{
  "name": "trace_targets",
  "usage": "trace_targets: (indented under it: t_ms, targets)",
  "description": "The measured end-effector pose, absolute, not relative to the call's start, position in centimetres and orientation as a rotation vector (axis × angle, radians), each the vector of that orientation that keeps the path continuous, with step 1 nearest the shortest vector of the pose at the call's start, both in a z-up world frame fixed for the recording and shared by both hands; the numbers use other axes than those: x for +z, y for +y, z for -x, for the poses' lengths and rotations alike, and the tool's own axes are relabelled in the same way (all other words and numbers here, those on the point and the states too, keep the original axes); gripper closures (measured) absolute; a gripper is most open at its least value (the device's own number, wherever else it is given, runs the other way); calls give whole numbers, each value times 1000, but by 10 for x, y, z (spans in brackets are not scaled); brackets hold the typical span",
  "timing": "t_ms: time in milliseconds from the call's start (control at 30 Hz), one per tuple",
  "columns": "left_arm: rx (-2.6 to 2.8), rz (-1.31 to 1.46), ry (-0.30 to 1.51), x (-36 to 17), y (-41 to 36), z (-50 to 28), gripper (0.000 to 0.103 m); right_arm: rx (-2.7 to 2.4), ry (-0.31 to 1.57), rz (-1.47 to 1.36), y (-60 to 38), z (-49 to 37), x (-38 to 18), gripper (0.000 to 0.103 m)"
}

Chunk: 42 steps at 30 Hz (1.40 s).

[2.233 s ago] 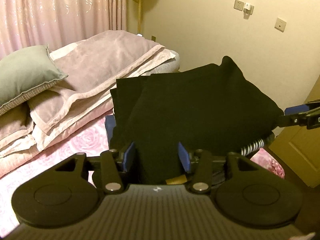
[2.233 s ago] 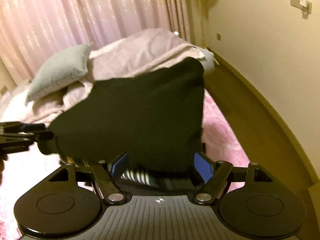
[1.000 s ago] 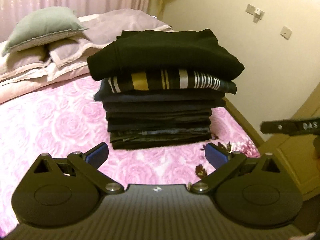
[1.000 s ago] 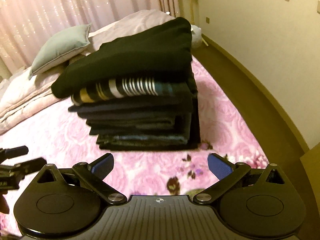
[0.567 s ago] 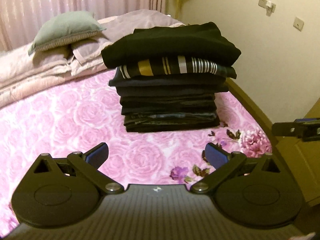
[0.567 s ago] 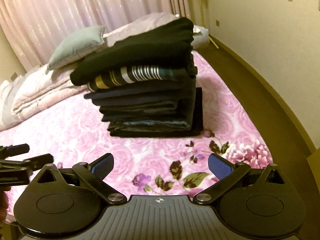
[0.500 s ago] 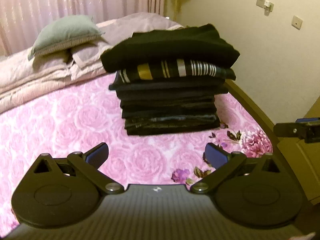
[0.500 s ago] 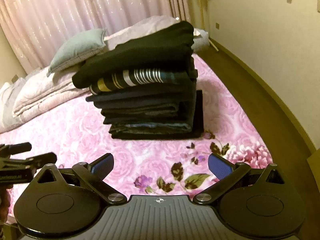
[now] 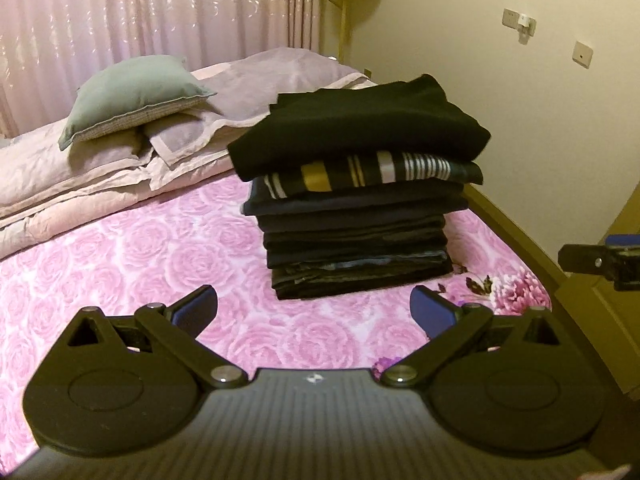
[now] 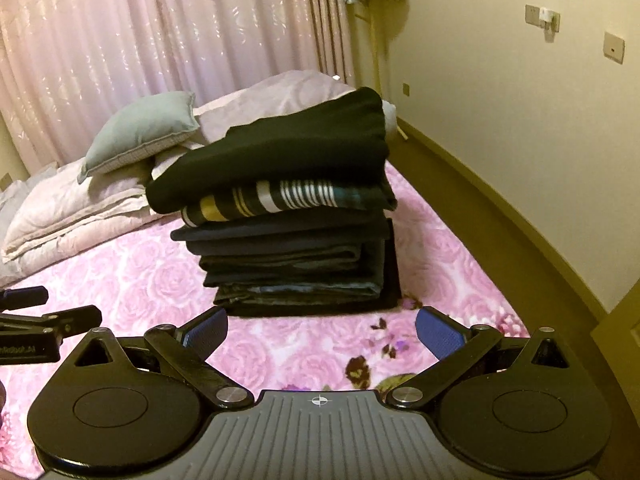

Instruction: Fold clothes

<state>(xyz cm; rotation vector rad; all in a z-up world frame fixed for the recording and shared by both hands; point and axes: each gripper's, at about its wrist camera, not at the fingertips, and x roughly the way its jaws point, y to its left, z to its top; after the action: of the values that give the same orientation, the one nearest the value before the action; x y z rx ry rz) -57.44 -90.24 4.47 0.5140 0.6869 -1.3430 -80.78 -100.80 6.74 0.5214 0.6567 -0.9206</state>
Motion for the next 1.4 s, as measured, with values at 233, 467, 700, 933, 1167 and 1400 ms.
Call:
trace_targets:
  t_ms: [233, 467, 700, 933, 1167, 1400]
  targets:
    - [-1322, -513, 758, 35, -899, 563, 2, -899, 700, -510, -1001, 789, 62, 0]
    - [-1311, -532, 766, 30, -898, 562, 2, -883, 721, -501, -1002, 777, 57, 0]
    - [-1299, -543, 766, 28, -899, 561, 2, -870, 726, -505, -1002, 770, 53, 0]
    - [-1306, -553, 768, 26, -904, 564, 2, -885, 724, -519, -1007, 772, 51, 0]
    - [-1322, -564, 762, 24, -909, 570, 2, -894, 736, -517, -1010, 775, 50, 0]
    - [-1323, -567, 762, 23, -912, 573, 2, -900, 743, -518, -1012, 777, 49, 0]
